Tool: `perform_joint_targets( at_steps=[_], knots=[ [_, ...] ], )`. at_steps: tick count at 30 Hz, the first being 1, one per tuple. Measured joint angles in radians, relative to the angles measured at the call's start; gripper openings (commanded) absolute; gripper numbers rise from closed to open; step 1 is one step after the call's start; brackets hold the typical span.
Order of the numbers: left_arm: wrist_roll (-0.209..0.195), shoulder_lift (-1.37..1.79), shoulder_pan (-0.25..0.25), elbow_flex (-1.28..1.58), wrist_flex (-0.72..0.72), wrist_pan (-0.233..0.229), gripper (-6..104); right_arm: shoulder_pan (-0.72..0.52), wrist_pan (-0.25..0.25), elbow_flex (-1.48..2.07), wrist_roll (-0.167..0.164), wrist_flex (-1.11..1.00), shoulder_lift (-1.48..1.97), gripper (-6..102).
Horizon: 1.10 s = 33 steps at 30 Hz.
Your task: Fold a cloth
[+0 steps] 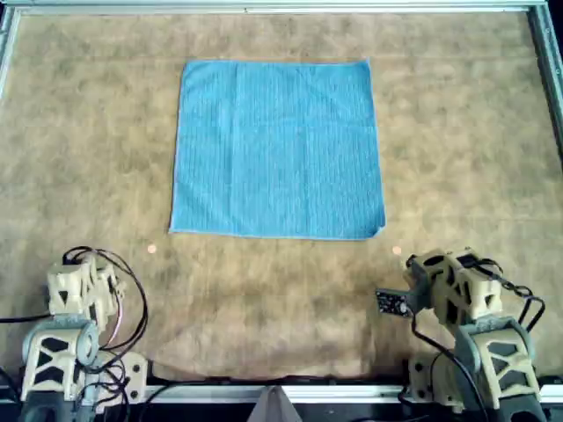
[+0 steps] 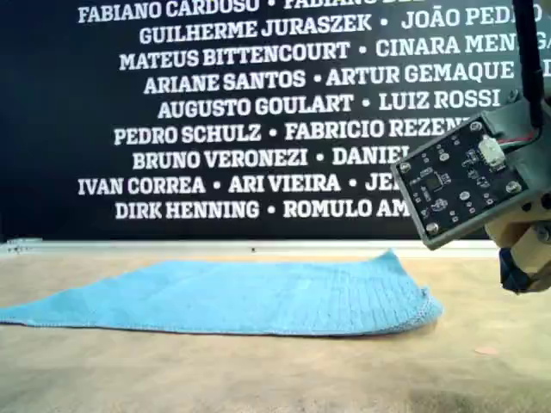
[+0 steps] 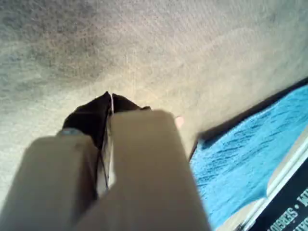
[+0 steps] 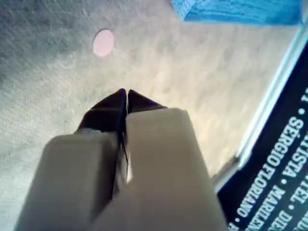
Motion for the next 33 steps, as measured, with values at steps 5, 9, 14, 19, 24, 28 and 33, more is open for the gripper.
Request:
perform_joint_targets(
  at_steps=[5, 9, 14, 19, 24, 28, 33],
  knots=[
    [0.000, 0.000, 0.000, 0.000, 0.000, 0.000, 0, 0.000, -0.011, 0.000, 0.006, 0.000, 0.000, -1],
    [0.000, 0.000, 0.000, 0.000, 0.000, 0.000, 0, 0.000, -0.011, 0.000, 0.006, 0.000, 0.000, -1],
    [0.000, 0.000, 0.000, 0.000, 0.000, 0.000, 0, 0.000, -0.014, 0.000, 0.005, 0.000, 0.000, 0],
    [0.000, 0.000, 0.000, 0.000, 0.000, 0.000, 1, -0.005, -0.012, 0.000, 0.002, -0.129, 0.000, 0],
    [0.002, 0.009, -0.003, -0.015, -0.058, 0.002, 5, -0.005, -0.015, 0.000, 0.005, -0.388, 0.000, 0],
    [0.002, 0.009, -0.003, -0.054, -0.227, 0.002, 15, -0.005, -0.015, 0.000, 0.002, -0.572, 0.000, 0],
    [0.000, 0.009, -0.020, -0.055, -0.350, 0.011, 27, -0.005, -0.031, 0.000, 0.000, -0.626, 0.000, 6]
  ],
)
